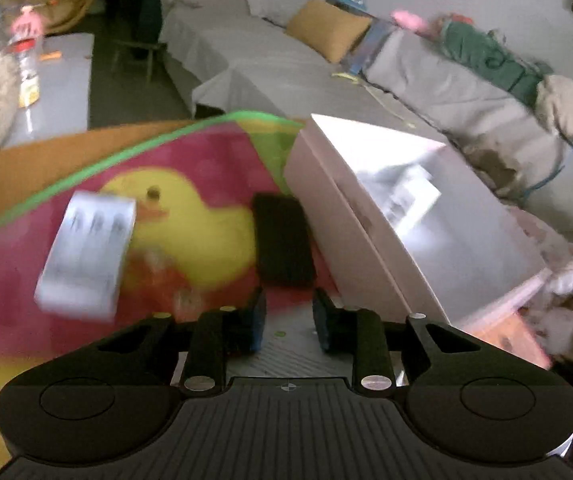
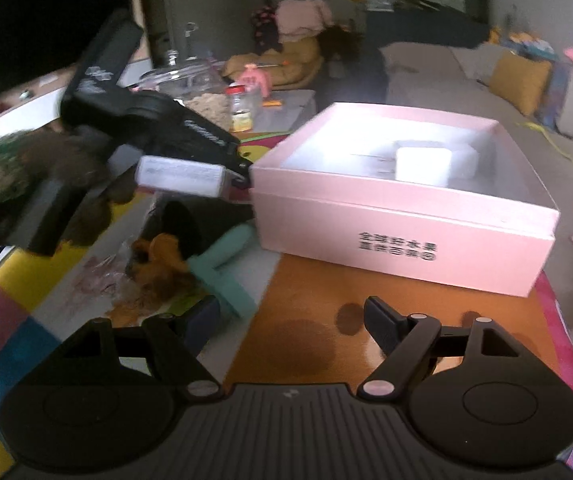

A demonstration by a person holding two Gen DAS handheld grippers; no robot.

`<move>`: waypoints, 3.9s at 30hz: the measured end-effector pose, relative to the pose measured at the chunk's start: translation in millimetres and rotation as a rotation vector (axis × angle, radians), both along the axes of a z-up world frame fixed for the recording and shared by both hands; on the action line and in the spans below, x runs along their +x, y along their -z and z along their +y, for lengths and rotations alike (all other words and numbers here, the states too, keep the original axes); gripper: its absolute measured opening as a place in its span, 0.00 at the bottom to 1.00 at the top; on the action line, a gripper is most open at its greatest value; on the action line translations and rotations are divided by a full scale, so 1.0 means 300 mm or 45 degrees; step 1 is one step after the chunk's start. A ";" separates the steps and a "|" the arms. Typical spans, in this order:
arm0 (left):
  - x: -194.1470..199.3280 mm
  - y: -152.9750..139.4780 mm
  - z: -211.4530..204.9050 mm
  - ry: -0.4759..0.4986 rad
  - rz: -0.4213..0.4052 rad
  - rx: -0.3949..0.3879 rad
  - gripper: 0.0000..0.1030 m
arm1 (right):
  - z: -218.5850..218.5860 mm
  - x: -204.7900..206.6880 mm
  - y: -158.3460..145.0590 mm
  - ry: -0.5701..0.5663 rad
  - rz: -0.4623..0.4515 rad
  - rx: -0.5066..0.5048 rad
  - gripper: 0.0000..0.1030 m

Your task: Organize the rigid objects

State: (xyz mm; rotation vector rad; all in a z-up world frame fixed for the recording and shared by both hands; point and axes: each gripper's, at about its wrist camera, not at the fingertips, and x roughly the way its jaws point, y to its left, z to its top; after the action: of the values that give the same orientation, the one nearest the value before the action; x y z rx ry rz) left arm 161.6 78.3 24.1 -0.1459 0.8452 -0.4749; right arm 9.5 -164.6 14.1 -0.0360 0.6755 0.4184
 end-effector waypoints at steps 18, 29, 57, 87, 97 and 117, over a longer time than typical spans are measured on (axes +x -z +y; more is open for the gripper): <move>-0.591 -0.141 0.133 0.084 -0.218 -0.141 0.28 | -0.057 0.036 0.019 0.306 0.049 -0.052 0.77; -0.676 0.016 -0.058 0.140 -0.192 0.180 0.34 | -0.066 0.018 0.017 0.314 0.052 -0.043 0.77; -0.641 -0.030 0.001 -0.073 -0.345 0.208 0.70 | -0.055 0.015 0.021 0.259 0.078 -0.041 0.88; -0.656 -0.010 -0.006 0.042 -0.326 0.200 0.34 | 0.134 0.118 0.012 -0.073 0.039 -0.166 0.69; -0.687 -0.036 0.017 -0.016 -0.359 0.201 0.34 | 0.022 -0.048 -0.004 -0.008 0.015 -0.162 0.69; -0.660 0.038 -0.037 0.054 -0.254 0.268 0.41 | -0.039 -0.116 -0.003 0.043 -0.003 -0.135 0.69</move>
State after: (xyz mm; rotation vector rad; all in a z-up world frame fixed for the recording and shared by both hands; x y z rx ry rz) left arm -36.5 67.1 12.9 0.1119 0.6978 -0.4295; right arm -25.3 -176.3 15.0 -0.1255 0.6949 0.3501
